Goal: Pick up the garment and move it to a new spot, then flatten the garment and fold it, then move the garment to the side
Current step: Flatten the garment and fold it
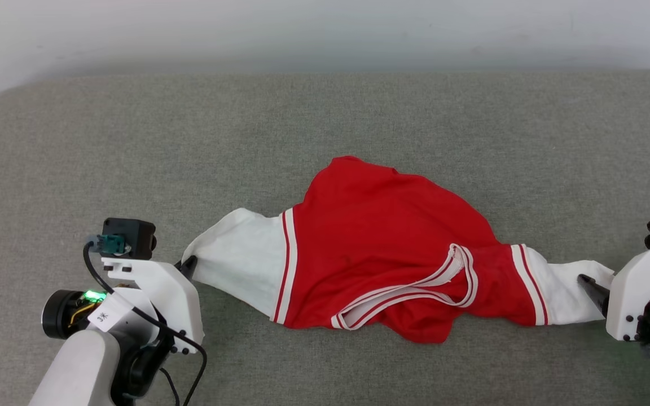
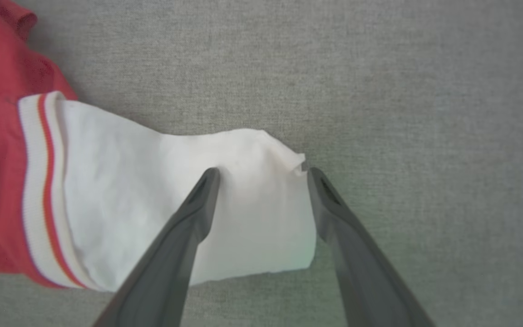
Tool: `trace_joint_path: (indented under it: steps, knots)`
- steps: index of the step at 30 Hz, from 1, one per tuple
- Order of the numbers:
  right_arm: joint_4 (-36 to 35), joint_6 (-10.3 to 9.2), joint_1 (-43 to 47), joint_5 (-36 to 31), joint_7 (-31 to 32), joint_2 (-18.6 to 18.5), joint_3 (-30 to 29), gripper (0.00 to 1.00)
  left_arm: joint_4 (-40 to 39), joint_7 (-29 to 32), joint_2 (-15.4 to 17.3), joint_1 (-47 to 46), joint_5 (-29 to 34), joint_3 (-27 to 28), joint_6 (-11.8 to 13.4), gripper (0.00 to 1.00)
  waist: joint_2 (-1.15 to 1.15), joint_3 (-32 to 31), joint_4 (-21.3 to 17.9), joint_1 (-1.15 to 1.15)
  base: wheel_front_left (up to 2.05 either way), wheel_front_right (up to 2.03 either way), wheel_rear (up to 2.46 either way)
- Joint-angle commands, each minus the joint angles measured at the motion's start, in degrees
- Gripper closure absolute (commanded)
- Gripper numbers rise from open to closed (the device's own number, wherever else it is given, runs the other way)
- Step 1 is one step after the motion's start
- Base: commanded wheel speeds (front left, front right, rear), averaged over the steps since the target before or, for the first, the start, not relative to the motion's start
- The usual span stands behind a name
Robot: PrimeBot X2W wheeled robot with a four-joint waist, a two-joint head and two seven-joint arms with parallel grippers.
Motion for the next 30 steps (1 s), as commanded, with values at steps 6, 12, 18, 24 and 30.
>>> trace_joint_path:
  steps: [6, 12, 18, 24, 30]
  knots:
    - [6.7, -0.03, -2.0, 3.2, 5.9, -0.6, 5.4, 0.00, 0.0, 0.0, -0.3, -2.0, -0.4, -0.2, 0.1, 1.00, 0.00, 3.4, 0.8, 0.00, 0.00, 0.00, 0.00]
    - [9.9, -0.01, -2.4, 6.7, 7.8, -0.1, 7.9, 1.00, 0.7, -0.3, -0.2, -2.3, -0.8, -0.2, 0.1, 1.00, 0.00, 3.9, 0.7, 0.00, 0.00, 0.00, 0.00]
    - [7.6, -0.07, -5.5, 7.6, 3.3, -2.3, 6.9, 1.00, 0.8, -0.7, 0.3, -2.8, -1.1, 0.4, 0.1, 1.00, 0.00, 2.4, 0.1, 0.00, 0.00, 0.00, 0.00]
    - [3.3, -0.05, -7.7, 6.1, -0.3, -3.7, 4.9, 1.00, 0.6, -2.1, 1.2, -5.3, -0.8, 1.7, 0.2, 1.00, 0.00, -0.2, -0.5, 0.00, 0.00, 0.00, 0.00]
    - [-1.8, -0.05, -10.7, 2.3, -3.5, -4.0, 3.1, 1.00, 0.7, -1.3, 1.9, -10.7, -1.1, 1.8, -0.9, 1.00, 0.00, -2.2, -1.1, 0.00, 0.00, 0.00, 0.00]
